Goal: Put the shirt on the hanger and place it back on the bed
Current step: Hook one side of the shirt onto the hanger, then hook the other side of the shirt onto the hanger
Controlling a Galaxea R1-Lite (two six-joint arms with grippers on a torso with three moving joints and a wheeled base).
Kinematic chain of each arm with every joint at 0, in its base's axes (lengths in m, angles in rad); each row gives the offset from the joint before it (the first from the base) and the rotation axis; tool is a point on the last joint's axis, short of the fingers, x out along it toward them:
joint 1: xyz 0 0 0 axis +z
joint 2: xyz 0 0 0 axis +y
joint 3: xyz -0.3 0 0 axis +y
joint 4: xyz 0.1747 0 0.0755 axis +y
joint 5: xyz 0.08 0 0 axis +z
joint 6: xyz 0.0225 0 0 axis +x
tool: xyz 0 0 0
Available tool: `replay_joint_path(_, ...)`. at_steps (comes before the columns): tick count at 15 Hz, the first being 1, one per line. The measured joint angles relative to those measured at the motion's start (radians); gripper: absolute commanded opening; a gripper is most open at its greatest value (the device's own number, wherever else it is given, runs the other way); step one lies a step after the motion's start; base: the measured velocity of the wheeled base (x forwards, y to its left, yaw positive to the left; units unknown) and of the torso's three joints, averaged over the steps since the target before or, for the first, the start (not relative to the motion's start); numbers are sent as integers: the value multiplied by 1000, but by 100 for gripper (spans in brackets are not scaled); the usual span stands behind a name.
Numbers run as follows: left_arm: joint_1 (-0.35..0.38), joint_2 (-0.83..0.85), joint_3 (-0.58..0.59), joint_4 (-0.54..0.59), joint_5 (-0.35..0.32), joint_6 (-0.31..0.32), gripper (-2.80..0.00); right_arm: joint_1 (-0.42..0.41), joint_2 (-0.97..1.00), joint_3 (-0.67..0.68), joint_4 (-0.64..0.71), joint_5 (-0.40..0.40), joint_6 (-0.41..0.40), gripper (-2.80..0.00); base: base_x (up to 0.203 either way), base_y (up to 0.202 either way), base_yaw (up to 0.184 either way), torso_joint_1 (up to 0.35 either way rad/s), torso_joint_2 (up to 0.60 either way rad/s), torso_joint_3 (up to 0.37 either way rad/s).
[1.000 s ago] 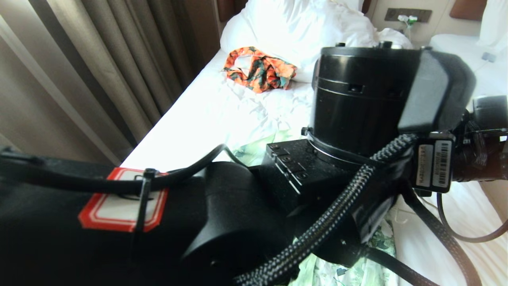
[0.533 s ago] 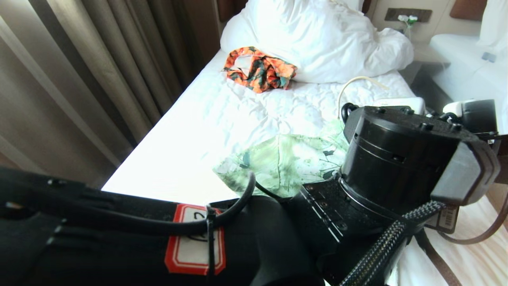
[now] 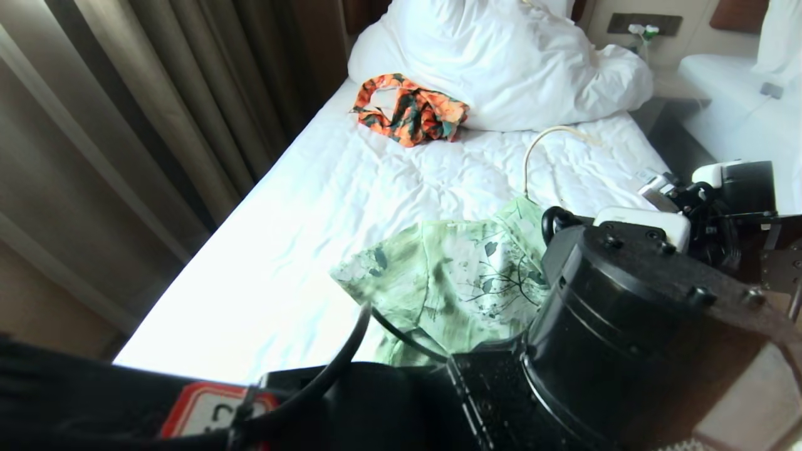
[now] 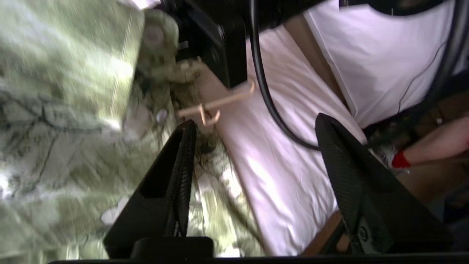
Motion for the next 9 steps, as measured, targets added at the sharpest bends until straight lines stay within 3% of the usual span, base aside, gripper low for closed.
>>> replay_joint_path(1,-5,-21,29,3,9,0,0,-1,-2,-1,-8,0,0,-280,0,0,0,0,0,0)
replay_joint_path(2,-7,-44,71,4,22,-2,-280,-3,-5,2,-13,0,0,-280,0,0,0,0,0,0)
replay_joint_path(9,44,-315,298,49,45,12,-280,33,-27,23,-13,0,2,-280,0,0,0,0,0,0)
